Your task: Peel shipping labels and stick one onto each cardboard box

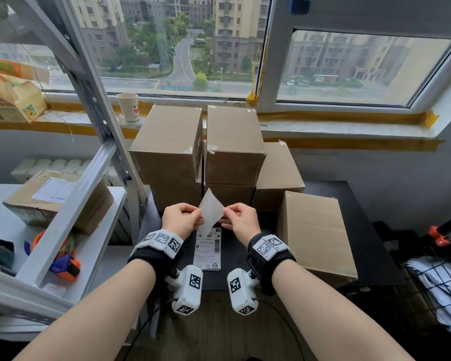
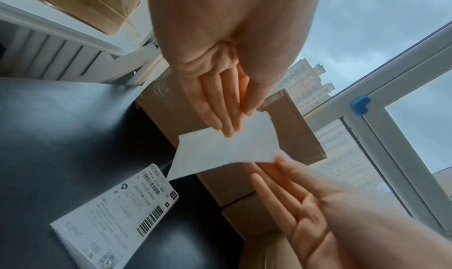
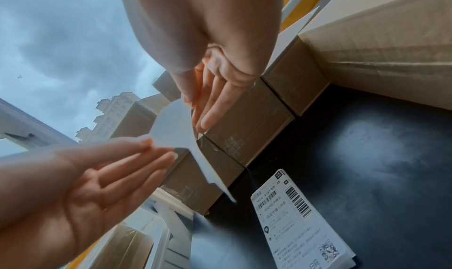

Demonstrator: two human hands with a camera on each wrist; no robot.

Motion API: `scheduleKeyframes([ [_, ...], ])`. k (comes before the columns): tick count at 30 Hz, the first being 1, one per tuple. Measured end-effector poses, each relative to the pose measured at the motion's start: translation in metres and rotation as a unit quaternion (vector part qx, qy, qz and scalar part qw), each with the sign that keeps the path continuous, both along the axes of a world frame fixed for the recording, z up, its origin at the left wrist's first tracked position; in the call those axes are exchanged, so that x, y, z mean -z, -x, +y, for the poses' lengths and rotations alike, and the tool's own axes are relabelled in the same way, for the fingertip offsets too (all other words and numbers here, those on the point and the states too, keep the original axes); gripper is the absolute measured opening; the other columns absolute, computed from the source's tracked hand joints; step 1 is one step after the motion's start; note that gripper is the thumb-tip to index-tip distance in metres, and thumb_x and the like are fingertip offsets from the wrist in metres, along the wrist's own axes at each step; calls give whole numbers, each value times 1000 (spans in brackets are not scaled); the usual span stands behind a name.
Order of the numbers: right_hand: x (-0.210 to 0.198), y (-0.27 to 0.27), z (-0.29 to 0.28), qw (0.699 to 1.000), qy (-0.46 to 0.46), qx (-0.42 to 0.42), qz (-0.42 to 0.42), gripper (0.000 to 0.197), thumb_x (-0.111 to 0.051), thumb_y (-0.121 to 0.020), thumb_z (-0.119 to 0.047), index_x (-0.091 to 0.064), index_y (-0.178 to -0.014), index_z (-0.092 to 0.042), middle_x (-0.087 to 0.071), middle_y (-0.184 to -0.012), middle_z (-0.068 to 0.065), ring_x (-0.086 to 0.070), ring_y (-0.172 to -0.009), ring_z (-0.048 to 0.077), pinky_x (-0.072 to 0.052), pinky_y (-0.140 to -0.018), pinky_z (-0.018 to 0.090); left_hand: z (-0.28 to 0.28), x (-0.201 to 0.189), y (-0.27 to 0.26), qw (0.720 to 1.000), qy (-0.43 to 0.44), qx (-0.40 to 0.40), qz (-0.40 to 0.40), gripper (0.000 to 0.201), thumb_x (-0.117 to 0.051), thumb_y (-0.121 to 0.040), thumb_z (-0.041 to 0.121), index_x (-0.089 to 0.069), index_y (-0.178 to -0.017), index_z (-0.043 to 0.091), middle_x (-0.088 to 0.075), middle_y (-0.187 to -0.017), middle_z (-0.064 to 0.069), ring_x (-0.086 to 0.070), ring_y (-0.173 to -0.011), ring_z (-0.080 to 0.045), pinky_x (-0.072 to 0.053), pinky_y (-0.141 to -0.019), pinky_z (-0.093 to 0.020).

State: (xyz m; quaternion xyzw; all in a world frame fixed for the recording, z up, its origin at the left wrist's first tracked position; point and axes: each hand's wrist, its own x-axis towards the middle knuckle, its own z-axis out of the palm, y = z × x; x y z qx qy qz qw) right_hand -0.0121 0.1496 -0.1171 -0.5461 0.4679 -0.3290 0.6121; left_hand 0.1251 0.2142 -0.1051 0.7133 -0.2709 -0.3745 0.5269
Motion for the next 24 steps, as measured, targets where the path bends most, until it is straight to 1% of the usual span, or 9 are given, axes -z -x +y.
scheduleKeyframes([
  [2,2,4,-5,1000,-9,24,4,13,-54,-94,-10,-58,-81,-12,-67,-92,15,-68,-73,17,-56,-60,18,1,2,-5,999,-2,-23,31,12,-60,-87,4,-61,-75,6,-67,-71,-13,-67,-49,-6,-56,-55,-20],
  [4,4,9,-10,999,-16,43,14,9,-54,-94,-10,-59,-86,-9,-67,-93,15,-67,-72,16,-55,-58,16,3,5,-10,998,0,-40,42,10,-60,-85,1,-62,-76,4,-68,-71,-11,-66,-48,-4,-56,-54,-16],
  [6,6,14,-14,998,-15,55,31,8,-53,-94,-10,-59,-91,-6,-66,-92,16,-67,-70,16,-55,-58,16,4,10,-17,998,-4,-56,32,7,-62,-84,1,-65,-79,3,-68,-71,-12,-66,-51,-5,-56,-56,-15],
  [9,7,21,-19,996,-17,79,44,8,-52,-94,-9,-58,-91,-5,-65,-90,13,-66,-65,16,-55,-55,16,6,20,-27,996,-12,-83,11,6,-62,-83,2,-68,-83,1,-68,-68,-12,-67,-55,-9,-57,-58,-17],
  [12,7,27,-22,992,-13,103,65,9,-51,-95,-8,-58,-90,-5,-64,-89,12,-66,-63,16,-55,-53,17,8,33,-38,993,-23,-116,9,12,-59,-84,2,-66,-74,5,-67,-59,-8,-66,-48,-6,-55,-53,-16],
  [15,7,32,-26,985,-5,141,95,14,-50,-95,-9,-56,-83,-11,-65,-90,13,-67,-61,17,-57,-56,21,10,45,-46,988,-38,-149,5,15,-59,-85,3,-63,-72,7,-66,-64,-12,-63,-44,-2,-54,-49,-14],
  [20,4,47,-36,966,17,199,162,11,-49,-96,-12,-56,-88,-10,-67,-90,12,-68,-60,20,-61,-68,37,15,70,-59,982,-65,-179,-2,9,-58,-84,2,-66,-80,1,-65,-62,-11,-61,-39,-1,-54,-48,-13],
  [23,0,54,-40,962,41,201,181,11,-49,-95,-11,-57,-89,-8,-66,-89,14,-66,-58,19,-60,-65,34,19,85,-59,981,-80,-176,11,11,-58,-84,2,-66,-76,3,-66,-62,-12,-62,-41,-2,-56,-52,-17],
  [24,-2,56,-40,961,50,191,194,11,-49,-95,-12,-57,-87,-9,-67,-88,15,-66,-58,20,-60,-65,36,19,89,-58,981,-86,-171,19,12,-58,-84,2,-65,-74,5,-66,-62,-12,-63,-43,-3,-57,-56,-19],
])
